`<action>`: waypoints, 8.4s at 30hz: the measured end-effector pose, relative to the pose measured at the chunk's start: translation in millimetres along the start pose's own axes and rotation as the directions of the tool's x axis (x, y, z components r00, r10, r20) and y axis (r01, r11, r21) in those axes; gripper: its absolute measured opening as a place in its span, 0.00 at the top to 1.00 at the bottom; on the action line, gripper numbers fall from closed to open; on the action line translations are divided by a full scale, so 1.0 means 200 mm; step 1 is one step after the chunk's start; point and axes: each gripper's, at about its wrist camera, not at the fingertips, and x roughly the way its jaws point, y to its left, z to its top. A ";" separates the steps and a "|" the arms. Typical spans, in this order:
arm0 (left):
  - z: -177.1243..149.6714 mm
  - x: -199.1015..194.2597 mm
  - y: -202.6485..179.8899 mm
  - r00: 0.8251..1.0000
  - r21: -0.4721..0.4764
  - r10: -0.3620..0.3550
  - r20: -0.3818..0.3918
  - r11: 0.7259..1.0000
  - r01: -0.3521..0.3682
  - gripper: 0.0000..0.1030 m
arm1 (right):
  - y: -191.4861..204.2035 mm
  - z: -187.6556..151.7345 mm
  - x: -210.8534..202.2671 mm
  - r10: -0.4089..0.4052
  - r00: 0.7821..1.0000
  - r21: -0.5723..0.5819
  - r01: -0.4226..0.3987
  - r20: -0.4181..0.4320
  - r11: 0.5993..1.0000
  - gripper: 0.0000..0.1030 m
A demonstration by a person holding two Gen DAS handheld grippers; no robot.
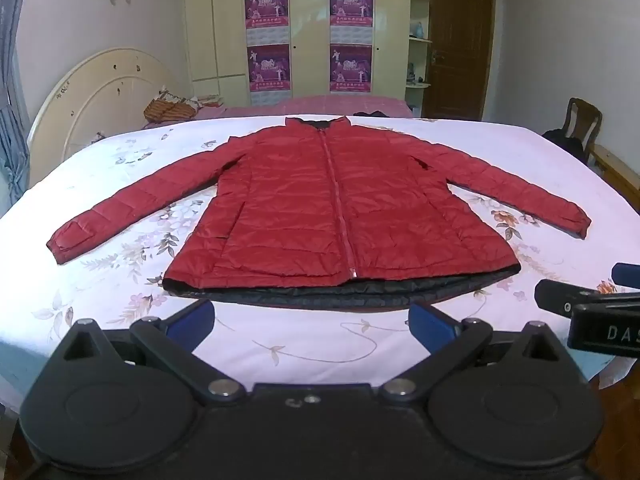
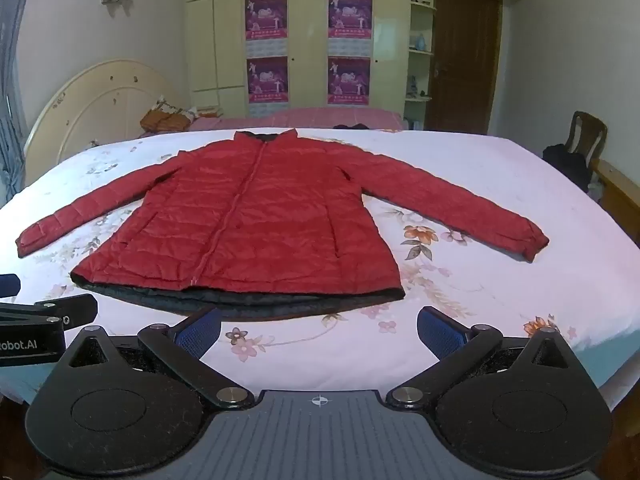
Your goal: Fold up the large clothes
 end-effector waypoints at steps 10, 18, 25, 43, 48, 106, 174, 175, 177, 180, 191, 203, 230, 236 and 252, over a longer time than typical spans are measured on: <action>0.00 0.00 0.01 1.000 -0.001 0.001 -0.004 1.000 -0.001 0.00 | 0.04 0.02 0.02 -0.002 1.000 -0.008 0.002 0.002 1.000 0.00; 0.02 0.03 0.02 1.000 0.000 0.002 -0.006 1.000 -0.002 0.00 | 0.05 0.05 0.02 0.005 1.000 -0.001 -0.005 0.006 1.000 0.00; 0.03 0.03 0.05 1.000 -0.006 0.001 -0.009 1.000 -0.001 0.00 | 0.05 0.06 0.04 0.008 1.000 -0.004 -0.008 0.003 1.000 0.00; 0.03 0.03 0.06 1.000 -0.008 0.006 -0.008 1.000 -0.006 0.00 | 0.06 0.06 0.04 0.010 1.000 -0.004 -0.010 0.006 1.000 0.00; 0.03 0.03 0.07 1.000 -0.010 0.006 -0.004 1.000 -0.006 0.00 | 0.07 0.07 0.04 0.007 1.000 -0.003 -0.007 0.010 1.000 0.00; 0.09 0.11 0.12 0.999 -0.032 -0.040 -0.004 0.999 0.040 0.00 | 0.06 0.12 0.10 0.026 1.000 0.007 -0.026 -0.008 1.000 0.00; 0.96 1.79 0.09 0.987 -0.075 -0.031 -0.155 0.997 0.020 0.07 | -0.67 1.05 1.53 -0.042 0.975 0.199 -0.002 0.216 0.980 0.97; 0.97 1.80 0.11 0.987 -0.090 -0.036 -0.156 0.996 0.022 0.08 | -0.61 1.07 1.58 0.004 0.979 0.166 -0.039 0.205 0.985 0.97; 0.99 1.80 0.16 0.986 -0.129 -0.053 -0.159 0.991 0.032 0.17 | -0.46 1.10 1.68 0.101 0.981 0.097 -0.118 0.166 0.988 0.97; 1.00 1.82 0.24 0.984 -0.195 -0.084 -0.158 0.979 0.053 0.25 | -0.25 1.12 1.80 0.237 0.966 -0.012 -0.237 0.102 0.971 0.97; 1.01 1.89 0.45 0.966 -0.266 -0.220 -0.138 0.947 0.178 0.35 | 0.36 0.92 2.07 0.391 0.917 -0.208 -0.398 -0.076 0.894 0.97; 1.02 2.08 0.56 0.903 -0.308 -0.405 -0.146 0.885 0.348 0.35 | 0.56 0.86 2.01 0.313 0.950 -0.286 -0.302 -0.007 0.909 0.24; 1.01 2.23 0.79 0.979 -0.251 -0.180 -0.092 0.956 0.152 0.92 | -0.33 0.99 1.95 -0.072 0.997 0.257 0.079 -0.038 0.963 0.93; 0.99 2.29 0.77 0.979 -0.257 -0.167 -0.115 0.957 0.133 0.92 | -0.33 1.02 2.04 -0.050 0.997 0.206 0.059 -0.051 0.977 0.93; 1.10 2.22 0.71 0.995 -0.106 -0.088 -0.047 0.991 0.082 0.83 | -0.31 1.22 2.17 0.034 0.998 0.155 -0.026 -0.046 0.988 0.93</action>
